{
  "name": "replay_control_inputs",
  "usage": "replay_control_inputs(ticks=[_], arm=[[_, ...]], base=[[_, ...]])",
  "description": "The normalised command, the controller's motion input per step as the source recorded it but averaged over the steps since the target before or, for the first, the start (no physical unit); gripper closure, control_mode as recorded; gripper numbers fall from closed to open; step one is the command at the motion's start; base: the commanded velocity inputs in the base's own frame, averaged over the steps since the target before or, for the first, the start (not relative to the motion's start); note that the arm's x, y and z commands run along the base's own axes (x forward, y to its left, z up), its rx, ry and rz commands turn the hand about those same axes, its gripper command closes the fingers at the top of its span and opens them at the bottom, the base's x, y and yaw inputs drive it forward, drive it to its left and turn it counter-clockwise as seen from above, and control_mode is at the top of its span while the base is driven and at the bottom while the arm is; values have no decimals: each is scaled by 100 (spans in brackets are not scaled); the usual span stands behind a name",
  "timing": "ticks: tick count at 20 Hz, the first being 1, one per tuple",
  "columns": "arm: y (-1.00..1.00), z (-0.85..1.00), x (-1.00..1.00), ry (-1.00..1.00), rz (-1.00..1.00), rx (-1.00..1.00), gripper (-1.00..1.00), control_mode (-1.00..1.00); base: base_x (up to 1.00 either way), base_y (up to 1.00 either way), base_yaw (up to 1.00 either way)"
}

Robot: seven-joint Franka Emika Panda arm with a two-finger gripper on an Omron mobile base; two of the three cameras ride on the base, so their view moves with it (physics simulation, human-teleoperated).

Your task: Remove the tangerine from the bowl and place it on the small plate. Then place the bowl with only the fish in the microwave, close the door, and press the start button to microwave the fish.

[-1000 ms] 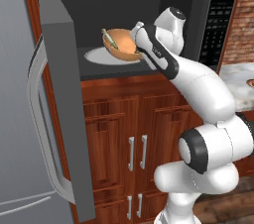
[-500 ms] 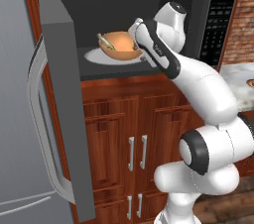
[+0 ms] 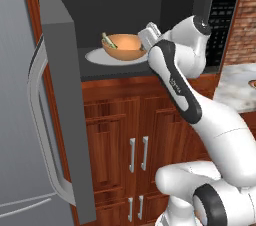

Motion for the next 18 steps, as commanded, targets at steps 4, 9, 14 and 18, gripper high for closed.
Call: replay_control_inputs(ticks=[4,9,14,18], arm=[[0,-2,-100,-29,0,0,-100,-100],[-6,2,-80,-21,0,0,-100,-100],[-15,-24,-72,-10,0,-12,-100,-100],[-29,-29,-51,-2,2,-24,-100,-100]], base=[[0,0,0],[0,0,0],[0,0,0],[0,0,0]])
